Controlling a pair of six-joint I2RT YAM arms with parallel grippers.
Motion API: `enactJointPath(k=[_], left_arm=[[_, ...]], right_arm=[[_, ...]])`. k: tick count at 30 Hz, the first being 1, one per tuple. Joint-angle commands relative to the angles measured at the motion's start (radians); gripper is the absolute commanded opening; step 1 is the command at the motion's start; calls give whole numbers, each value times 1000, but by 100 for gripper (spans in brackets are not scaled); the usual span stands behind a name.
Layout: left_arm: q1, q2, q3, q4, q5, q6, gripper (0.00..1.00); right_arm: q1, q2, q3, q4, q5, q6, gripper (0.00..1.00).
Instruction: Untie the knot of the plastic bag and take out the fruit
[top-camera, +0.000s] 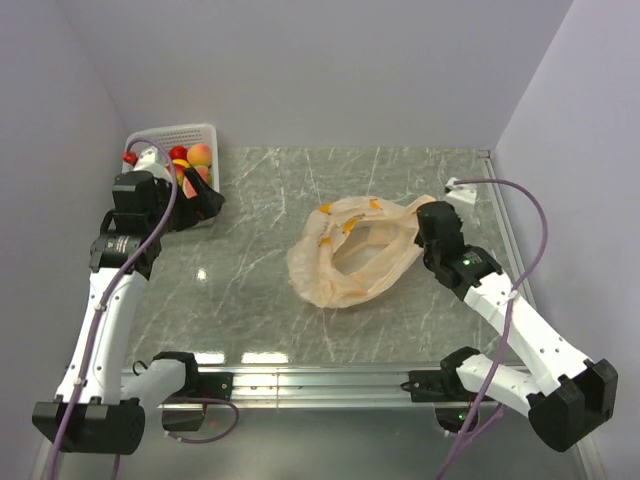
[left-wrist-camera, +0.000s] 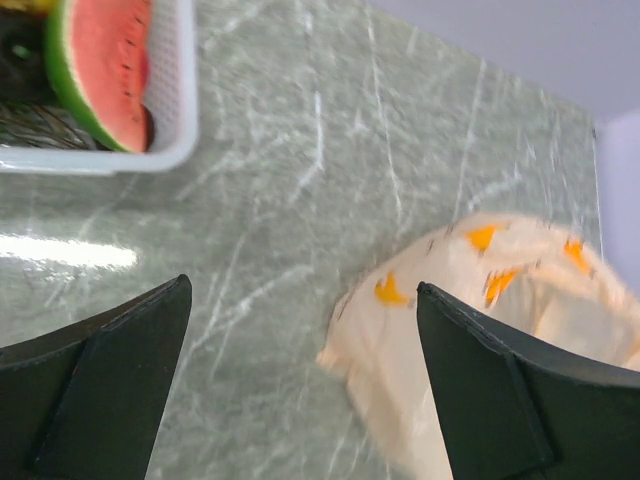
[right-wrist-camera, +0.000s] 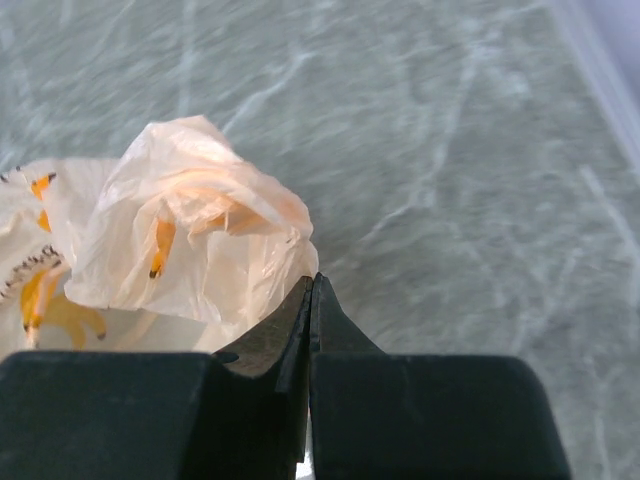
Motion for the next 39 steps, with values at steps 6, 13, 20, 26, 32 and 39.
enactJointPath(k=[6, 13, 20, 26, 32, 39], left_arm=[[-202, -184, 47, -143, -151, 127, 99], [-213, -478, 26, -200, -370, 120, 99], [-216, -651, -48, -226, -455, 5, 99], [-224, -816, -108, -185, -592, 19, 99], [-224, -833, -66, -194, -563, 66, 99], [-224, -856, -88, -171, -553, 101, 99]], right_arm=[[-137, -126, 34, -104, 70, 41, 6], [-137, -248, -67, -108, -48, 41, 58], [-135, -462, -78, -108, -152, -51, 86], [-137, -710, -88, -83, -223, -169, 94], [-137, -851, -119, -69, -249, -224, 94], [-137, -928, -190, -32, -269, -217, 94]])
